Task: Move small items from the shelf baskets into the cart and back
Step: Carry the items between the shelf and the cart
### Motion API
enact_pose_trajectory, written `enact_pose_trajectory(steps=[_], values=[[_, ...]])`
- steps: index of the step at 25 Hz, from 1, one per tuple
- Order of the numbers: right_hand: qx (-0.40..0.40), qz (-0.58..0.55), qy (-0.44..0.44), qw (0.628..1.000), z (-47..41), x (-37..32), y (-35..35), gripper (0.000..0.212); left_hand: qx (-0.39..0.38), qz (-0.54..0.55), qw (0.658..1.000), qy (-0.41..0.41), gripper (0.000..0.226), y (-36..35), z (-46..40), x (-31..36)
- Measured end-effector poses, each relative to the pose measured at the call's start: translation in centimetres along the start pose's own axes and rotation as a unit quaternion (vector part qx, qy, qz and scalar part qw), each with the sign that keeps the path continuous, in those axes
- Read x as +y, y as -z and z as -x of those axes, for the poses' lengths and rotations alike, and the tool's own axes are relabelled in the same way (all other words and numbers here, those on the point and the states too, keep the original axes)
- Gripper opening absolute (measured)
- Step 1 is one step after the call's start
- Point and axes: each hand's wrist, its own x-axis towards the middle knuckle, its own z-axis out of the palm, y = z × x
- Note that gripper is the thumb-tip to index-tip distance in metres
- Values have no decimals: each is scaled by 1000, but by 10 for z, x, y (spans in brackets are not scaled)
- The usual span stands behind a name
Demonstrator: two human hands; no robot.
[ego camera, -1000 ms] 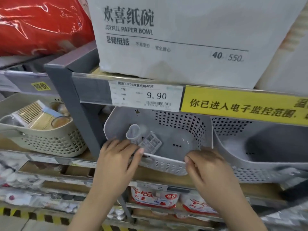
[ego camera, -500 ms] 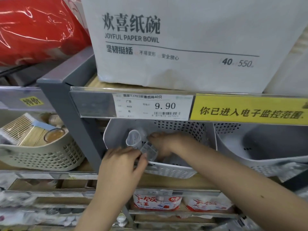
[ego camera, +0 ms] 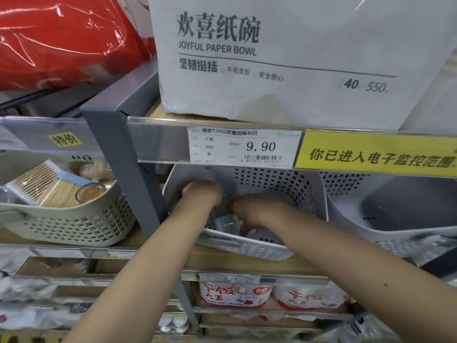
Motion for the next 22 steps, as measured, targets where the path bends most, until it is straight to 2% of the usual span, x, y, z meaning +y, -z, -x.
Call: enact_pose_trajectory(steps=[1,4,7,11,13,16,18,22], values=[[-19,7,-3,1000,-1,0,-2,60,-12,-20,1000,-7,31,-3,-3,-1],[-68,29,-15,997,-2,-1,-4,62,23,-55,998,-20,31,-8,-6,-5],[-66,-5,-39,997,7,5,6,68,45,-41,998,-26,41,-7,-5,-7],[31,-178,-51,982,36,31,23,47,105,-22,994,-38,55,0,5,-8],[94,-254,-56,961,59,42,27,47,131,-10,990,-54,54,4,14,-7],[155,-269,-60,949,88,46,30,63,166,27,982,-88,56,3,31,-8],[200,-257,-69,943,100,43,32,66,206,56,968,-129,54,3,40,-10],[257,-322,-84,907,122,41,33,41,282,113,938,-169,54,3,64,-12]])
